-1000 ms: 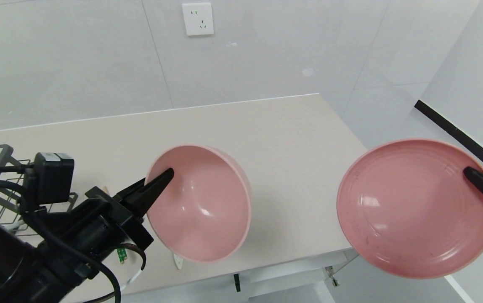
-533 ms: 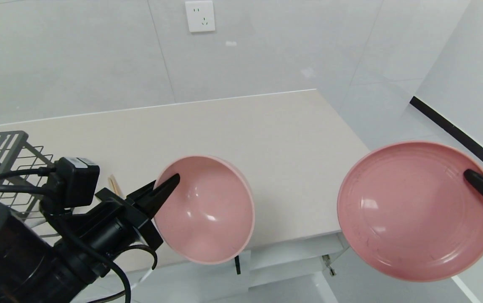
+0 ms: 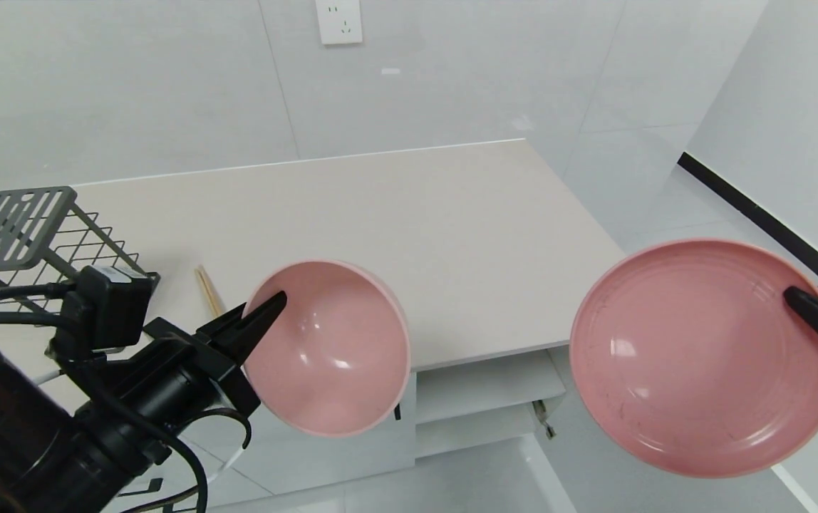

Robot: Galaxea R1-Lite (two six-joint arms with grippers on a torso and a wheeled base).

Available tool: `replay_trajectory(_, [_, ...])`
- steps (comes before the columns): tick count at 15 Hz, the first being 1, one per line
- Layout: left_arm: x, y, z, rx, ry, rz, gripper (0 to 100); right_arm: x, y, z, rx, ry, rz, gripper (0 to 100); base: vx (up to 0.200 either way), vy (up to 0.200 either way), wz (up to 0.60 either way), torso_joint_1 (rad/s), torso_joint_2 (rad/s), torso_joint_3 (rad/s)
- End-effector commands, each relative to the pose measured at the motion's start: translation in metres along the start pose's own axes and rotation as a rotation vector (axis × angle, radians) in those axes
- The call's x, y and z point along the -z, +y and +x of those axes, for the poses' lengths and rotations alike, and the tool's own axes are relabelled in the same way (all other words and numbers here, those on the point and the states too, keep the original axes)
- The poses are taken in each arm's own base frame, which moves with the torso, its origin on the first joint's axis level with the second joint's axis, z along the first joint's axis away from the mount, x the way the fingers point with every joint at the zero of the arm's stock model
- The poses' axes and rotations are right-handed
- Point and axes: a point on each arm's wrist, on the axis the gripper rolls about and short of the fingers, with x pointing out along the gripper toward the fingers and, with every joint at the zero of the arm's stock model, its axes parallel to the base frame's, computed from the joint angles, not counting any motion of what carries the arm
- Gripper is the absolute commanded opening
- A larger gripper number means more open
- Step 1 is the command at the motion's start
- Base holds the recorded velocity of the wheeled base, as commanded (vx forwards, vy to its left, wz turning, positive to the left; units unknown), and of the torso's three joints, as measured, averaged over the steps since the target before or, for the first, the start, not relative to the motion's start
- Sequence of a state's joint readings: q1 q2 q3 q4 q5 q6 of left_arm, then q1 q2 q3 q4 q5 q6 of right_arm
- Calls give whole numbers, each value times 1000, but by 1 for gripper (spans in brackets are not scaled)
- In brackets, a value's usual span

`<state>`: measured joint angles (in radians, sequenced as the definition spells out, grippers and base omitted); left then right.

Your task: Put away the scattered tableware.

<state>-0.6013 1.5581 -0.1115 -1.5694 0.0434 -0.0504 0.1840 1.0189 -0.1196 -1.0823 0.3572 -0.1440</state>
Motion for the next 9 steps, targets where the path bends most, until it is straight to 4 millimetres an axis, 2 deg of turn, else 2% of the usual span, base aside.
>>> replay_trajectory(1, [1,1,-3,-3,8,0,0,1,0,0,-2,4,2,0,0,0,0,0,0,0])
replay_trajectory(5, [0,0,-4,-1,2,0,0,1,0,0,-1,5,2,0,0,0,0,0,0,0])
replay_trajectory(9, [0,0,-4,0,2,-2,0,0,0,0,-1,3,1,0,-200,0,0,10,6,-1])
